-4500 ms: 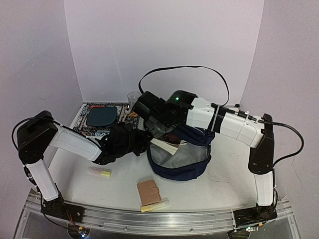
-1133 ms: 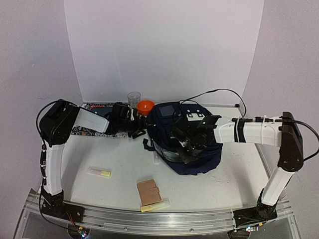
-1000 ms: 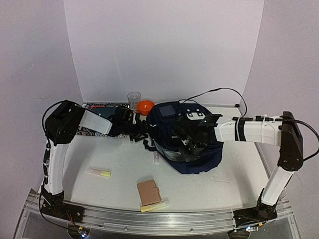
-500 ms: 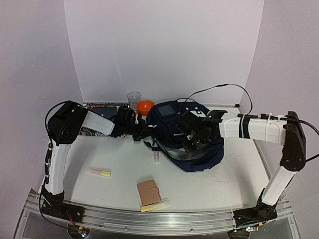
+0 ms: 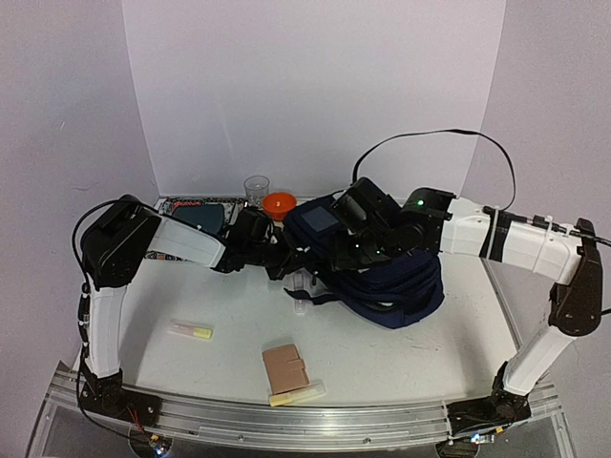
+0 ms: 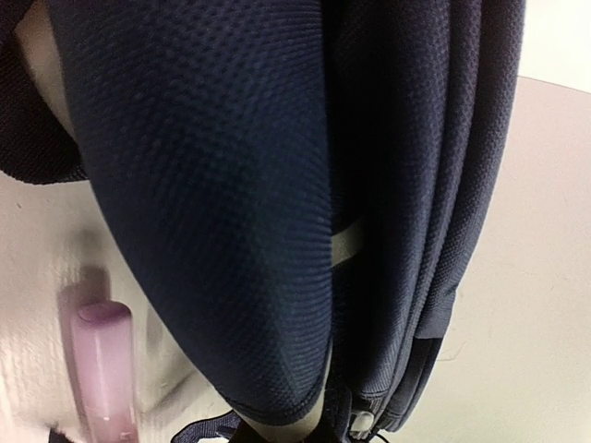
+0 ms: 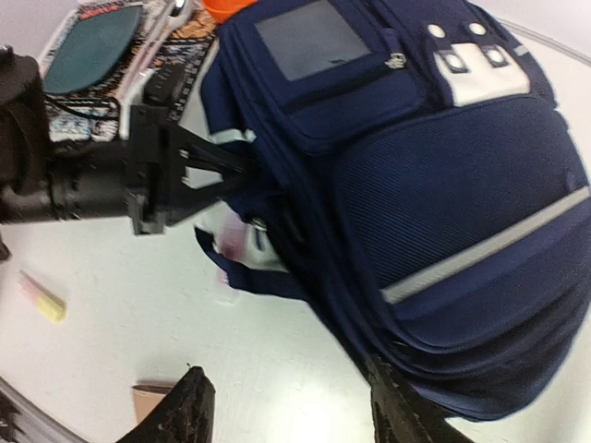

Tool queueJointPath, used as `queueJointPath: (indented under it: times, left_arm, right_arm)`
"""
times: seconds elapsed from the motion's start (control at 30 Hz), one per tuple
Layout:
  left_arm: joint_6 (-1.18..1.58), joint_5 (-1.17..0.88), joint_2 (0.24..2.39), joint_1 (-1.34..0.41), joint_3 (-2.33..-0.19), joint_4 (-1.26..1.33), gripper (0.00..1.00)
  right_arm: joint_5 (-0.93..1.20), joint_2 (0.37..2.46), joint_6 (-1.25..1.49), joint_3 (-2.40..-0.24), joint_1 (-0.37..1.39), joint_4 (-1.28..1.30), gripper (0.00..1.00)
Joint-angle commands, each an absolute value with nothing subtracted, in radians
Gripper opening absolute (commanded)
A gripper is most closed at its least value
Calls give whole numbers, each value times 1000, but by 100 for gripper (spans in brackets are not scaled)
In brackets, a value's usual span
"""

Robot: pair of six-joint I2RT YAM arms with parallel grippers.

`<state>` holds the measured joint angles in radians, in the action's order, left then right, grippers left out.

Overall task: Pack the student bag
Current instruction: Pick up the largest pocket of the bag from the student bag.

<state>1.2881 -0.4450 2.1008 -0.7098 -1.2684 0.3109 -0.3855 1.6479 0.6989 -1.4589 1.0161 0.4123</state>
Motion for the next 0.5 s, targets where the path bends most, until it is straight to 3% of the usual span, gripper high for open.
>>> queueJointPath:
  times: [0.0,0.3,0.47]
  left_arm:
    - [1355,-478,2009,-734,-1287,396,0]
    - [1387,-470,2004,-756,-1290,399,0]
    - [1403,-464,2002,-766,-1295,400,0]
  right_arm:
    - [-318,1692,754,-1417,1023,302,53]
    - [-307,1879,842,-1459,1022,225,32]
    - [-362,1967,939,-1464,1022,217,31]
